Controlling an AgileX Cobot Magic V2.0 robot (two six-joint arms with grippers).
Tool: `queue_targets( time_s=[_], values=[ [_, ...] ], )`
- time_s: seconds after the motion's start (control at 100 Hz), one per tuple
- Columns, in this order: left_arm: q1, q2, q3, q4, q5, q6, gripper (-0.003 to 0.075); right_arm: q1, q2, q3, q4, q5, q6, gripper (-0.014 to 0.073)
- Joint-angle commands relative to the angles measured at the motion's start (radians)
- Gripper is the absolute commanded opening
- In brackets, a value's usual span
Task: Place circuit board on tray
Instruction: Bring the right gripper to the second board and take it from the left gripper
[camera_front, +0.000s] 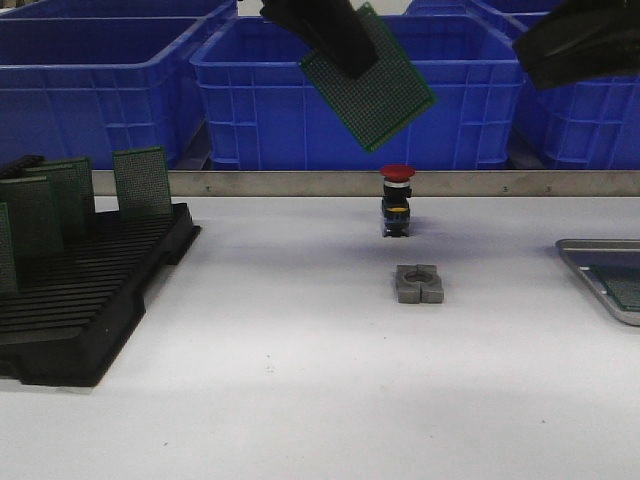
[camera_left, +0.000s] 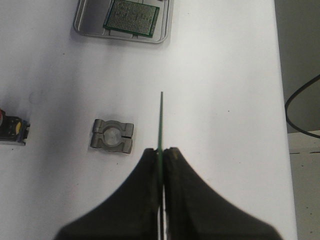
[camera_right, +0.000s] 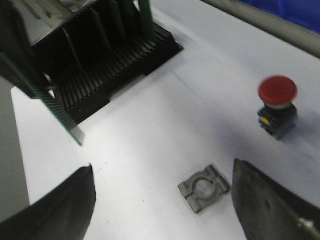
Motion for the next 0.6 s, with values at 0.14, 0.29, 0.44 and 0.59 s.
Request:
queue_targets(
  time_s=[0.14,0.29,0.44,0.59],
  values=[
    [-0.008,-0.051,-0.027,-0.065,0.035,-0.011,-0.0018,0.117,-0.094,-0.024,0.071,0.132,-0.141,0.0582],
    [-0.008,-0.051,-0.027,-0.065,0.035,-0.011,-0.0018,0.186,-0.085,-0.024,0.071,0.090,-0.141,0.0582],
    [-0.008,-0.051,-0.027,-0.065,0.035,-0.011,-0.0018,0.231,-0.084,-0.024,0.070,0.035,-0.141,0.0582],
    [-0.008,-0.051,-0.027,-0.067,0.035,-0.011,-0.0018,0.243,-0.084,-0.024,0.069,-0.026,-0.141,0.0582]
  ],
)
